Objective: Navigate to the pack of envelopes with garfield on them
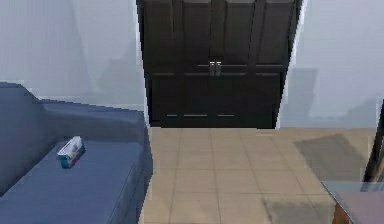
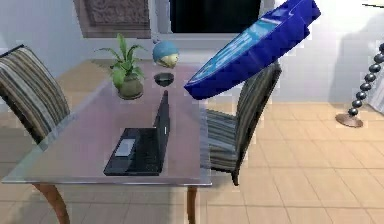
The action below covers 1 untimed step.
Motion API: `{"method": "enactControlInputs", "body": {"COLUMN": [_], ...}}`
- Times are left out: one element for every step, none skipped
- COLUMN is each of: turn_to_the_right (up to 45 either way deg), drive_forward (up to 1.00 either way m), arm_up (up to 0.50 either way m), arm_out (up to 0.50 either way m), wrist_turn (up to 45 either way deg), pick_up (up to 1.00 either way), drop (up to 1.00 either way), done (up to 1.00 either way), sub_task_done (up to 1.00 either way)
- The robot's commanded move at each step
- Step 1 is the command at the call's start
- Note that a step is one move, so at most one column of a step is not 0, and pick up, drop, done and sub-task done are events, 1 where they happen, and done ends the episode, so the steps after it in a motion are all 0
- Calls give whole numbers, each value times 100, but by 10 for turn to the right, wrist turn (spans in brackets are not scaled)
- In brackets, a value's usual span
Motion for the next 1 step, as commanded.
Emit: {"method": "enactControlInputs", "body": {"turn_to_the_right": [450], "drive_forward": [0], "arm_up": [0], "arm_out": [0], "wrist_turn": [0], "pick_up": [0], "drop": [0], "done": [0], "sub_task_done": [0]}}
